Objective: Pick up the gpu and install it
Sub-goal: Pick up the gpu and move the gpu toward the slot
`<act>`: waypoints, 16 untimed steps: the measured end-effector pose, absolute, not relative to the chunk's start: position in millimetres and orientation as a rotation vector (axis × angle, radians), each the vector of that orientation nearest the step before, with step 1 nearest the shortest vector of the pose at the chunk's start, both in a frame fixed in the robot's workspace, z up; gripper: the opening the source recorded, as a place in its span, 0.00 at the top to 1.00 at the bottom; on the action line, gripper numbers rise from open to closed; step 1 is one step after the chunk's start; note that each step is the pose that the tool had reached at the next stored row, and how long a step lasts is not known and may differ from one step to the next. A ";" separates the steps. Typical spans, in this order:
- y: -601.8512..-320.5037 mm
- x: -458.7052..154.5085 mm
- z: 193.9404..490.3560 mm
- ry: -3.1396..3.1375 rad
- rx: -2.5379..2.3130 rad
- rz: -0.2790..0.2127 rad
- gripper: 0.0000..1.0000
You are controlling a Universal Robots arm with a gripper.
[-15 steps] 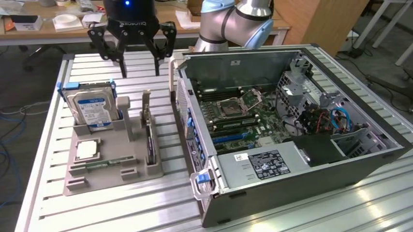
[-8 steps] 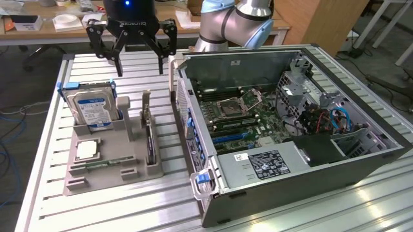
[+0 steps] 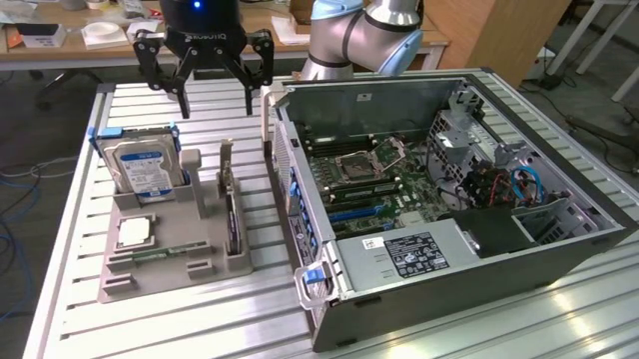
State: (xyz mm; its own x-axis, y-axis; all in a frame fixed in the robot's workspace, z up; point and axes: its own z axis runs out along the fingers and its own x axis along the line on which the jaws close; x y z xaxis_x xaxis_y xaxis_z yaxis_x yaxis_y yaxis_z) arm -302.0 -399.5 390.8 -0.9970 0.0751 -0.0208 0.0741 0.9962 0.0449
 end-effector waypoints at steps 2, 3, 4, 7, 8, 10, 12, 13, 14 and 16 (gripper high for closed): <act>-402.6 -302.0 390.7 3.116 0.114 0.069 0.18; -403.7 -301.9 390.5 3.116 0.109 0.069 0.18; -404.6 -301.9 390.4 3.117 0.103 0.069 0.18; -406.7 -301.9 388.2 3.118 0.080 0.069 0.18; -407.3 -301.9 386.6 3.119 0.073 0.069 0.18; -408.8 -301.9 383.0 3.120 0.063 0.069 0.18; -412.3 -302.0 379.5 3.122 0.059 0.069 0.18; -414.1 -302.0 377.8 3.123 0.058 0.069 0.18; -415.9 -302.0 375.8 3.124 0.057 0.069 0.18; -417.9 -301.9 372.0 3.125 0.057 0.070 0.18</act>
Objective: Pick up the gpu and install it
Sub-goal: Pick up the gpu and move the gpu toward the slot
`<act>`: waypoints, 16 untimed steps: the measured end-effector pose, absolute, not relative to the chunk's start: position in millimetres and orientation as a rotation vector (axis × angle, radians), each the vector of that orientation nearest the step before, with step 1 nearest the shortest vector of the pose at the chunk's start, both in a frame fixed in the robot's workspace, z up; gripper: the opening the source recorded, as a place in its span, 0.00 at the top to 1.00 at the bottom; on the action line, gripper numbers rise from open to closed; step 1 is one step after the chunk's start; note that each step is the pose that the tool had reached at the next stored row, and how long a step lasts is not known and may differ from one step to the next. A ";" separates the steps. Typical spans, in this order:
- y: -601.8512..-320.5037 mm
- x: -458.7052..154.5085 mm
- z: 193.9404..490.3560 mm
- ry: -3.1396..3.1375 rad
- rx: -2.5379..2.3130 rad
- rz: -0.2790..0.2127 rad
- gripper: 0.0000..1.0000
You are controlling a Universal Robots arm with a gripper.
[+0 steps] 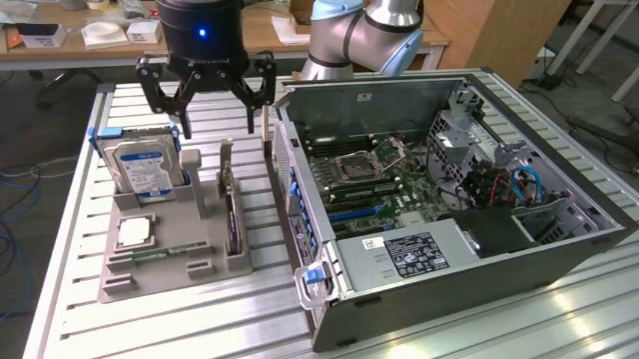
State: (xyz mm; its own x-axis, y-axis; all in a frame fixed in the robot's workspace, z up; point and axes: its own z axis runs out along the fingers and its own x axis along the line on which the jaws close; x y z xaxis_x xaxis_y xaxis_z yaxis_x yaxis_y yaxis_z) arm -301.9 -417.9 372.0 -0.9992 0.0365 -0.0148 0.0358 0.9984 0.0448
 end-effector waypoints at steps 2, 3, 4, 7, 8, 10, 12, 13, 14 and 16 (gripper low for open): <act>-418.9 -301.9 368.5 3.125 0.057 0.069 0.18; -419.5 -301.9 366.7 3.125 0.057 0.069 0.18; -420.3 -301.9 364.9 3.126 0.056 0.069 0.18; -423.9 -301.9 359.4 3.127 0.056 0.069 0.18; -425.4 -302.0 357.7 3.127 0.056 0.069 0.18; -428.1 -301.9 353.9 3.127 0.055 0.070 0.18; -429.9 -301.9 350.4 3.127 0.055 0.069 0.18; -430.7 -301.9 348.4 3.127 0.055 0.069 0.18; -431.6 -301.9 346.6 3.127 0.055 0.069 0.18; -433.7 -301.9 343.0 3.127 0.054 0.069 0.18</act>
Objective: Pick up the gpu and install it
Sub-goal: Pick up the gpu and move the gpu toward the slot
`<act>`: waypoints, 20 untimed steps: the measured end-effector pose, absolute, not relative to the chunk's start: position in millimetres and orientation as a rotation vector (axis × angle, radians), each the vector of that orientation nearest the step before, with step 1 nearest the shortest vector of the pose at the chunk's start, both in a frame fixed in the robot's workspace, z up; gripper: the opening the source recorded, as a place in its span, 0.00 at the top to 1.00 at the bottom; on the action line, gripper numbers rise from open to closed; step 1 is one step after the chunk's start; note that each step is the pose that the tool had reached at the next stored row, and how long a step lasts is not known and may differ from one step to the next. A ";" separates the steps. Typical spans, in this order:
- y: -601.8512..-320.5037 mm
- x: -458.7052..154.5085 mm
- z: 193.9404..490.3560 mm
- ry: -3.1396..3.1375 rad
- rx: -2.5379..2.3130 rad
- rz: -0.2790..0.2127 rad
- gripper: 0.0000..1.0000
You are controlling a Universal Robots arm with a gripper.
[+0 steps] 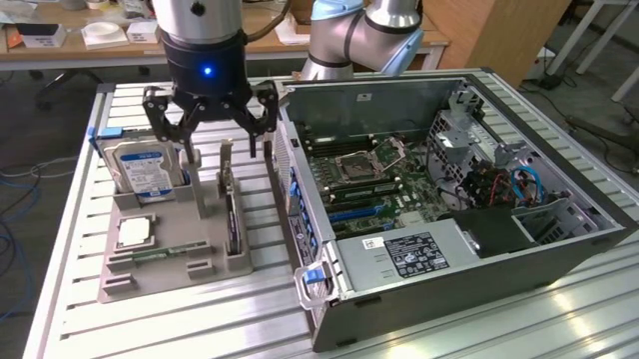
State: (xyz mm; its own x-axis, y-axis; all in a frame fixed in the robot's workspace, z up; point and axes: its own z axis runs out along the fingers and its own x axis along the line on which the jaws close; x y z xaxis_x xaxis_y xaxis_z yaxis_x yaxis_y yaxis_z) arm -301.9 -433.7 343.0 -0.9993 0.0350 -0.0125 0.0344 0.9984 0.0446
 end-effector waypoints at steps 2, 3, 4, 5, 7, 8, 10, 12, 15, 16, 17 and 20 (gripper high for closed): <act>-435.7 -301.9 339.4 3.127 0.054 0.069 0.18; -436.6 -302.0 337.7 3.127 0.053 0.069 0.18; -437.5 -301.9 335.8 3.127 0.053 0.069 0.18; -438.3 -301.9 333.9 3.127 0.053 0.069 0.18; -439.7 -301.9 330.3 3.127 0.053 0.069 0.18; -440.3 -301.9 328.5 3.127 0.052 0.069 0.18; -441.8 -301.9 324.9 3.127 0.052 0.069 0.18; -443.0 -302.0 321.2 3.128 0.052 0.069 0.18; -444.6 -301.9 315.8 3.128 0.051 0.069 0.18; -445.2 -301.9 314.0 3.128 0.051 0.069 0.18; -445.7 -301.9 312.2 3.128 0.051 0.069 0.18; -447.0 -302.0 306.7 3.128 0.051 0.069 0.18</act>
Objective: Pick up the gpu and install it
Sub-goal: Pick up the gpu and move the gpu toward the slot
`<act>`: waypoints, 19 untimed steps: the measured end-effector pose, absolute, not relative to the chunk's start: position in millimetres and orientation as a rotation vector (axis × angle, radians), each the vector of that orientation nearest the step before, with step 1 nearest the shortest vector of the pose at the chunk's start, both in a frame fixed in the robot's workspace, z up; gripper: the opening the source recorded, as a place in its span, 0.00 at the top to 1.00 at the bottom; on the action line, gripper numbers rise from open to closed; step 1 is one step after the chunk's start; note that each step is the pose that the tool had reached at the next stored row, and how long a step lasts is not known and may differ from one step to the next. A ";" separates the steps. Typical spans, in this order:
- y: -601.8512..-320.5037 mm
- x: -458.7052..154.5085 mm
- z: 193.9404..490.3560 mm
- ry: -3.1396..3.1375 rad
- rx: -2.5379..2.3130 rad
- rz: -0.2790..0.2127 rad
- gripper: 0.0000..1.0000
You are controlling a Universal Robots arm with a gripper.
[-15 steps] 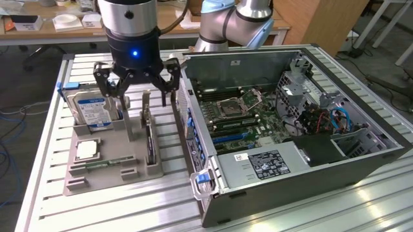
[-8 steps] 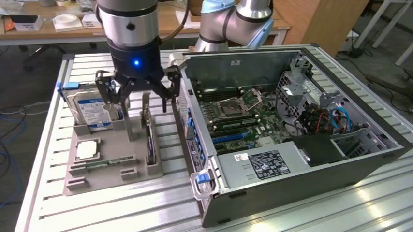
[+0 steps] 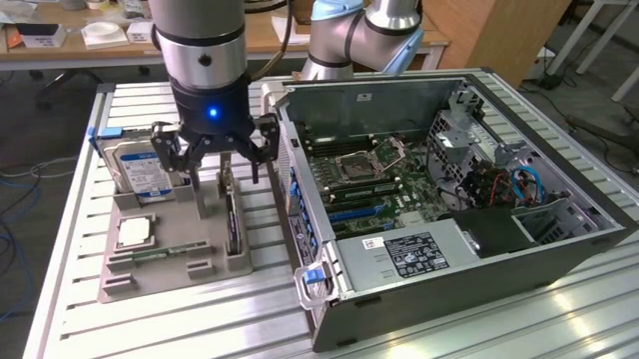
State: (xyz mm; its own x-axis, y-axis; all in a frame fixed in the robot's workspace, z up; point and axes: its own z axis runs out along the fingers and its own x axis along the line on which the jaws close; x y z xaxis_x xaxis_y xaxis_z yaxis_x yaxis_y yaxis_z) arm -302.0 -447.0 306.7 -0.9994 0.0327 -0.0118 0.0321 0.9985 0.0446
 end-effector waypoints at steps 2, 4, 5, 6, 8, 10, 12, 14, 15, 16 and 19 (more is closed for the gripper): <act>-447.2 -301.4 303.7 3.128 0.050 0.069 0.18; -447.1 -300.5 301.8 3.128 0.051 0.069 0.18; -447.1 -300.1 300.7 3.128 0.050 0.069 0.18; -447.2 -299.6 299.7 3.128 0.050 0.069 0.18; -447.2 -298.6 297.5 3.128 0.050 0.069 0.18; -447.1 -298.3 294.0 3.128 0.051 0.069 0.18; -447.1 -298.0 290.3 3.128 0.051 0.069 0.18; -447.2 -298.0 286.7 3.128 0.050 0.069 0.18; -447.2 -298.0 284.9 3.128 0.050 0.069 0.18; -447.1 -298.0 283.1 3.128 0.050 0.069 0.18; -447.2 -298.0 277.6 3.128 0.051 0.069 0.18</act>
State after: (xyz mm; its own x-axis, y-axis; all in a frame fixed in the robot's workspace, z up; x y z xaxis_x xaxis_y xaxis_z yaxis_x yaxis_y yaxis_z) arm -298.0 -447.2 277.6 -0.9994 0.0326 -0.0117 0.0320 0.9985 0.0444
